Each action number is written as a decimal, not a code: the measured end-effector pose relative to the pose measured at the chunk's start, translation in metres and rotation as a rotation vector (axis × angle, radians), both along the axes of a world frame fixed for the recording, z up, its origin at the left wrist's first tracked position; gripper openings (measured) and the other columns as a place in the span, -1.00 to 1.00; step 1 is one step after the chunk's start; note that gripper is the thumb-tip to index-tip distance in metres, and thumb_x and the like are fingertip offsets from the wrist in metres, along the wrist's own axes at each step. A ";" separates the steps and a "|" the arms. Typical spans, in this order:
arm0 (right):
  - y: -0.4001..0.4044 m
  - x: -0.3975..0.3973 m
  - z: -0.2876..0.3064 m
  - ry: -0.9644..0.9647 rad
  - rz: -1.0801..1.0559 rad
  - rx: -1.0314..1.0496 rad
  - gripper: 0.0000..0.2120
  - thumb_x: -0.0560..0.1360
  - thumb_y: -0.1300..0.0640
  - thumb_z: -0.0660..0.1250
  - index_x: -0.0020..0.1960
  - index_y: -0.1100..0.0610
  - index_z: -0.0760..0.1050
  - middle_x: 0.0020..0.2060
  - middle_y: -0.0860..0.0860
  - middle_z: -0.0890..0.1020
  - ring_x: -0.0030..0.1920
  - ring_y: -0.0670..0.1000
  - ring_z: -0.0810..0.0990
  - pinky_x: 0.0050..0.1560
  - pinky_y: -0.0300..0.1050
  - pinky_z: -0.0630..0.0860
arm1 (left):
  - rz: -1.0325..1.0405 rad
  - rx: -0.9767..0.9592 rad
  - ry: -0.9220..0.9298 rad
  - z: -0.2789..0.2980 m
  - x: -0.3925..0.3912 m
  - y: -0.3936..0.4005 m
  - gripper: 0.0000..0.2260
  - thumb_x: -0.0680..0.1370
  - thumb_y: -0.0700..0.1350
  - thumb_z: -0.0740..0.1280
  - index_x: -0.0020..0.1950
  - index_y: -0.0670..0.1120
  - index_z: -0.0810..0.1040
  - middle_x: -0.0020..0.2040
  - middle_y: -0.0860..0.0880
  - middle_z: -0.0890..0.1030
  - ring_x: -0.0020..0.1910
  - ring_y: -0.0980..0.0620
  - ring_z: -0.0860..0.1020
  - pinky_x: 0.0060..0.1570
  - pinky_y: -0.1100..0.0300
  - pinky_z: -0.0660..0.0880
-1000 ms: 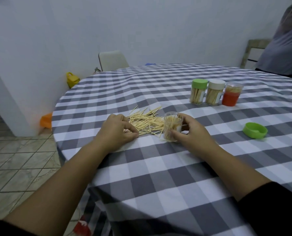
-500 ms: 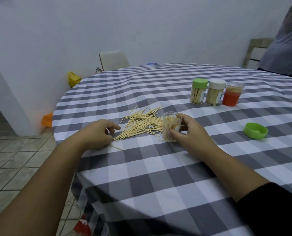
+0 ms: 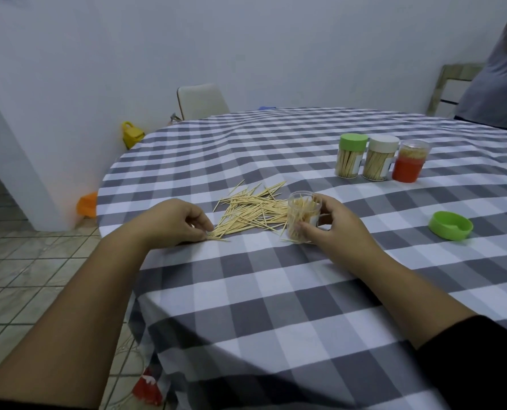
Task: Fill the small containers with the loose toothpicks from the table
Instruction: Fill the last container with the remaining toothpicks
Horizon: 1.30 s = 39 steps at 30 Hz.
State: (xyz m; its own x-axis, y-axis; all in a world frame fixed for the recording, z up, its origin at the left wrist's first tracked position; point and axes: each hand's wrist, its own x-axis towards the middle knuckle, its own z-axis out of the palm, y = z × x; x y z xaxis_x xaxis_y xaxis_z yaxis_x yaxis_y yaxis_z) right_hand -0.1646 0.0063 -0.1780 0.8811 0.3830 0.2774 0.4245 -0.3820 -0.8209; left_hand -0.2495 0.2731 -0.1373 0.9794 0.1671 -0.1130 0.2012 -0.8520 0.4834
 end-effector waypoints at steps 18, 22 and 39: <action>-0.001 0.000 0.000 0.011 0.004 0.009 -0.56 0.45 0.09 0.41 0.29 -0.05 0.41 0.08 -0.08 0.58 0.01 -0.12 0.56 -0.04 -0.24 0.50 | -0.046 0.250 -0.203 -0.028 0.033 -0.049 -0.43 0.55 0.03 0.27 0.52 -0.03 0.19 0.52 0.01 0.21 0.47 0.02 0.20 0.43 0.12 0.15; -0.001 -0.001 0.000 0.013 0.008 0.005 -0.58 0.45 0.09 0.41 0.28 -0.05 0.42 0.08 -0.09 0.58 0.00 -0.13 0.56 -0.06 -0.27 0.49 | -0.082 0.416 -0.016 -0.028 0.051 -0.061 -0.51 0.64 -0.06 0.08 0.53 -0.15 0.05 0.51 -0.15 0.22 0.45 -0.11 0.25 0.41 0.02 0.23; -0.017 0.012 0.005 0.003 -0.176 -0.016 -0.69 0.43 0.04 0.44 0.11 -0.07 0.42 0.03 -0.08 0.57 0.00 -0.06 0.54 -0.09 -0.17 0.45 | 0.068 0.678 -0.153 -0.021 0.077 -0.116 -0.74 0.55 -0.33 0.15 0.17 -0.20 0.53 0.12 -0.18 0.59 0.11 -0.17 0.55 -0.08 0.12 0.38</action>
